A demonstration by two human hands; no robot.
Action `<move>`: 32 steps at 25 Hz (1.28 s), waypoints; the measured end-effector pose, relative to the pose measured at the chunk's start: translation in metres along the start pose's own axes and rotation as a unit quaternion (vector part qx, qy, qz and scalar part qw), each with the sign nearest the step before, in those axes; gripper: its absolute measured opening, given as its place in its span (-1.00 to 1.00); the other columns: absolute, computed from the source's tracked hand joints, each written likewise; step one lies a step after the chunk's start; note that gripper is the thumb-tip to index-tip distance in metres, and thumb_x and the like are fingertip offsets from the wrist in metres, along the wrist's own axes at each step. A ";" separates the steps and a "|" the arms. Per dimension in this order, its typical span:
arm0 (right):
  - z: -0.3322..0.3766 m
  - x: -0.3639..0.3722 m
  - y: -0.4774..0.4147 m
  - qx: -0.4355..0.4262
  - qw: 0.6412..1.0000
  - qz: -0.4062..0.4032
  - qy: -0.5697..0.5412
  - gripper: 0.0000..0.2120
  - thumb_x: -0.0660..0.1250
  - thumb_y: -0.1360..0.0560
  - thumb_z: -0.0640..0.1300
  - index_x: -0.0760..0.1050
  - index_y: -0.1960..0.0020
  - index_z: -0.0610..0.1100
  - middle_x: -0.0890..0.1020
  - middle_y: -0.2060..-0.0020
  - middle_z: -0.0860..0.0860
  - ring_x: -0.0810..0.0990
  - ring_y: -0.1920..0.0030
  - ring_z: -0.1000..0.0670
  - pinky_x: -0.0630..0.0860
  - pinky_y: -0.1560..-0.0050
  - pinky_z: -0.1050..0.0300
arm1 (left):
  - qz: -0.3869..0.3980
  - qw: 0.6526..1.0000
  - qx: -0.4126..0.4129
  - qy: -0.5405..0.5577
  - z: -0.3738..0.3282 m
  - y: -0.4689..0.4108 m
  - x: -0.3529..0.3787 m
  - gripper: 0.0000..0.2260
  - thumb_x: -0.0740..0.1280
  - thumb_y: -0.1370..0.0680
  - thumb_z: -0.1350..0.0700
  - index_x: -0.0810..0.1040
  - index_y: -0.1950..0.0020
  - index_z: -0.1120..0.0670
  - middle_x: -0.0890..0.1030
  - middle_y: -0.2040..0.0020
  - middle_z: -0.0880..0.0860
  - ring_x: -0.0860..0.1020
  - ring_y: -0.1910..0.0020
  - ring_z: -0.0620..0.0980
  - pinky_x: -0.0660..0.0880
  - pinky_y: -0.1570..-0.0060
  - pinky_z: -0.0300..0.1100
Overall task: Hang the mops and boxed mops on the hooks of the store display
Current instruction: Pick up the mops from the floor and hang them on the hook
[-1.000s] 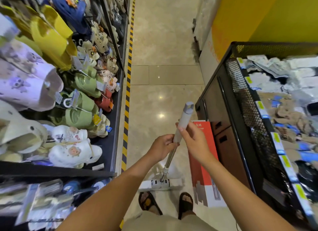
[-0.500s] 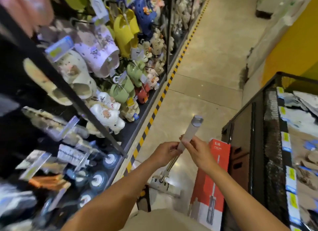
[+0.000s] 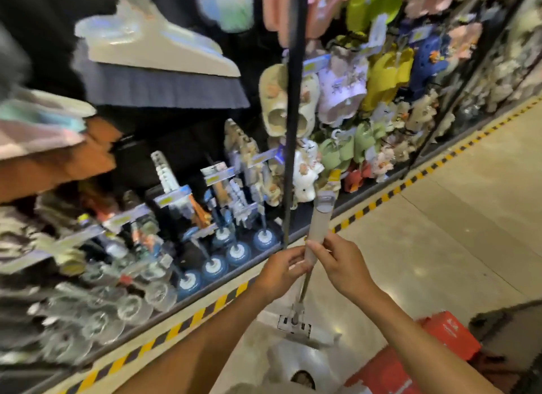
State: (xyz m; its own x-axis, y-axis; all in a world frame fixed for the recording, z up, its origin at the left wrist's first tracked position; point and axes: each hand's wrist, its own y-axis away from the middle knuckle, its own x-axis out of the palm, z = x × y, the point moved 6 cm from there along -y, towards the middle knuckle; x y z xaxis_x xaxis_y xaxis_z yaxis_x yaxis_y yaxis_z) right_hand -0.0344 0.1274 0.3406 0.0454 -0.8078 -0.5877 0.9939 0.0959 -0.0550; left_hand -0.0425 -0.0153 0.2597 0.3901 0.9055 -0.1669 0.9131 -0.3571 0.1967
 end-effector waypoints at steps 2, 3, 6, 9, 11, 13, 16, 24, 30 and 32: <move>0.036 0.032 0.007 -0.035 0.998 0.042 -0.006 -0.64 0.21 -0.54 0.32 0.57 0.03 0.07 0.67 0.26 0.09 0.64 0.23 0.12 0.55 0.21 -0.03 | -0.042 0.999 -0.002 0.000 0.006 0.039 -0.031 -0.68 0.43 -0.51 -0.03 0.60 -0.25 -0.26 0.68 -0.30 -0.03 0.62 -0.33 -0.05 0.54 -0.37 0.02; 0.055 0.051 0.013 -0.052 0.996 0.066 -0.013 -0.62 0.22 -0.53 0.33 0.59 0.01 0.05 0.68 0.25 0.08 0.65 0.22 0.11 0.57 0.19 -0.07 | -0.063 0.998 -0.007 -0.011 0.013 0.062 -0.047 -0.69 0.43 -0.52 -0.01 0.59 -0.25 -0.22 0.68 -0.29 -0.02 0.63 -0.31 -0.06 0.55 -0.36 0.03; 0.122 0.112 0.041 -0.096 0.984 0.140 -0.053 -0.60 0.28 -0.50 0.33 0.63 -0.07 0.06 0.73 0.15 0.08 0.70 0.13 0.10 0.61 0.11 -0.14 | -0.117 0.992 -0.029 -0.038 0.043 0.137 -0.092 -0.73 0.44 -0.55 -0.07 0.62 -0.24 -0.21 0.70 -0.25 -0.08 0.65 -0.25 -0.08 0.57 -0.30 0.11; 0.194 0.173 0.080 -0.135 0.964 0.212 -0.093 -0.75 0.36 -0.54 0.22 0.63 -0.16 0.16 0.72 0.01 0.23 0.71 0.00 0.15 0.67 0.02 -0.06 | -0.182 0.981 -0.051 -0.051 0.071 0.220 -0.133 -0.84 0.46 -0.56 -0.12 0.62 -0.13 -0.29 0.73 -0.08 -0.18 0.67 -0.07 -0.15 0.62 -0.15 -0.01; 0.248 0.213 0.113 -0.169 0.948 0.249 -0.102 -0.84 0.36 -0.57 0.16 0.60 -0.14 0.26 0.70 -0.02 0.29 0.69 -0.03 0.17 0.67 -0.01 -0.03 | -0.233 0.970 -0.064 -0.028 0.093 0.284 -0.161 -0.88 0.48 -0.58 -0.03 0.64 -0.10 -0.19 0.70 0.09 -0.28 0.63 0.12 -0.30 0.57 0.02 -0.21; 0.296 0.247 0.144 -0.201 0.935 0.271 -0.112 -0.84 0.33 -0.56 0.23 0.57 -0.13 0.32 0.70 -0.03 0.27 0.69 -0.04 0.15 0.66 -0.04 -0.06 | -0.271 0.959 -0.079 -0.009 0.113 0.344 -0.187 -0.78 0.48 -0.58 0.01 0.67 -0.22 -0.06 0.73 -0.03 -0.23 0.66 -0.02 -0.33 0.59 -0.12 -0.17; 0.361 0.299 0.193 -0.241 0.913 0.303 -0.130 -0.75 0.29 -0.54 0.31 0.61 -0.12 0.25 0.73 -0.01 0.21 0.70 -0.02 0.13 0.65 -0.04 -0.09 | -0.345 0.935 -0.085 0.002 0.133 0.438 -0.226 -0.73 0.46 -0.59 0.02 0.66 -0.28 -0.04 0.75 -0.11 -0.09 0.69 -0.12 -0.19 0.60 -0.21 -0.13; 0.506 0.443 0.317 -0.265 0.814 0.457 -0.243 -0.65 0.37 -0.49 0.29 0.60 -0.15 0.10 0.75 0.00 -0.01 0.71 -0.03 0.03 0.67 -0.06 -0.04 | -0.545 0.832 -0.095 -0.038 0.138 0.671 -0.307 -0.80 0.39 -0.55 -0.08 0.66 -0.09 -0.03 0.72 0.06 0.01 0.69 0.01 0.01 0.61 -0.08 0.10; 0.594 0.557 0.420 -0.311 0.716 0.573 -0.251 -0.84 0.43 -0.59 0.01 0.63 -0.15 0.06 0.72 0.07 0.05 0.70 0.03 0.02 0.63 0.01 -0.04 | -0.678 0.723 -0.125 -0.041 0.136 0.829 -0.344 -0.88 0.39 -0.53 0.03 0.66 -0.04 -0.03 0.73 0.07 -0.03 0.69 0.02 -0.01 0.63 -0.07 0.07; 0.610 0.589 0.454 -0.321 0.681 0.610 -0.247 -0.86 0.44 -0.59 -0.07 0.64 -0.14 0.00 0.72 0.09 -0.02 0.71 0.03 -0.04 0.66 -0.01 -0.09 | -0.717 0.686 -0.120 -0.024 0.139 0.874 -0.351 -0.74 0.35 -0.49 -0.02 0.66 -0.10 0.05 0.74 0.00 0.05 0.70 -0.06 0.06 0.61 -0.16 0.17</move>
State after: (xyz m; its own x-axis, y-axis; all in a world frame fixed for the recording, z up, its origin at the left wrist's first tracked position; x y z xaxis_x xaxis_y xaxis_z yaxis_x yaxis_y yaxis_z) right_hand 0.5046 -0.6595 0.4619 0.9838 0.0188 -0.1784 -0.0557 0.9774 -0.2042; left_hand 0.6351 -0.6769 0.3561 -0.8808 0.2745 -0.3859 0.3171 0.9471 -0.0501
